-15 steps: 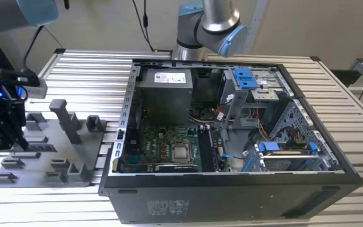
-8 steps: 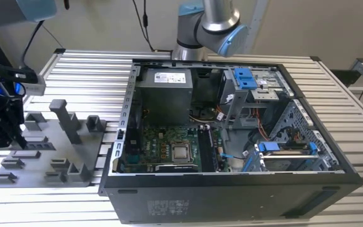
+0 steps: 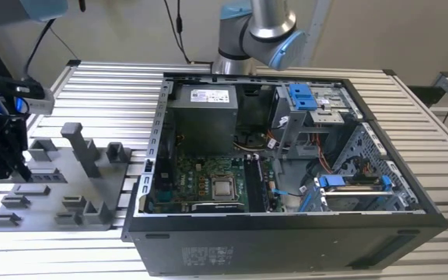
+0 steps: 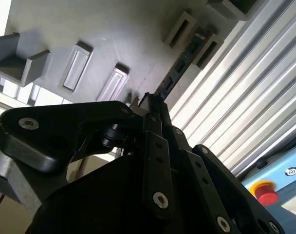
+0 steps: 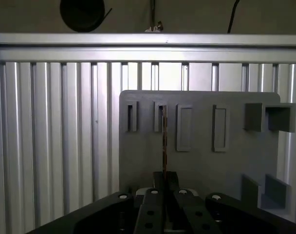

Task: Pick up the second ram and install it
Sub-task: 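Pick up the second ram and move it above second insertion slot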

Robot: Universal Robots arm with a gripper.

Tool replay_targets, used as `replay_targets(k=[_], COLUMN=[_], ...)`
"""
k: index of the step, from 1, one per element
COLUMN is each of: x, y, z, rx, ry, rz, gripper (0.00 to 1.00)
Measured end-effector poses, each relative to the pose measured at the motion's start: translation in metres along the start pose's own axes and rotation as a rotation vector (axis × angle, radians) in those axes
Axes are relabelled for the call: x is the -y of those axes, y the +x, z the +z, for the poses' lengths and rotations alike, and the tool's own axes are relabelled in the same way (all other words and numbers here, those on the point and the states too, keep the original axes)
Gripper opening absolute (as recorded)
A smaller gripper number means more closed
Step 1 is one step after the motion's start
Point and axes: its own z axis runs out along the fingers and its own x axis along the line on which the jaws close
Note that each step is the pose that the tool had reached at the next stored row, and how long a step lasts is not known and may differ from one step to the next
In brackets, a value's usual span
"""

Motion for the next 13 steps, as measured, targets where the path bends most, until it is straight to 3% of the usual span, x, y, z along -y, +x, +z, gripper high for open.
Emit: replay_targets(k=[13], x=[-0.0003], y=[-0.0001], z=[-0.0219], rx=[-0.0001], ry=[-0.0001], rz=[0.000], gripper=[0.14])
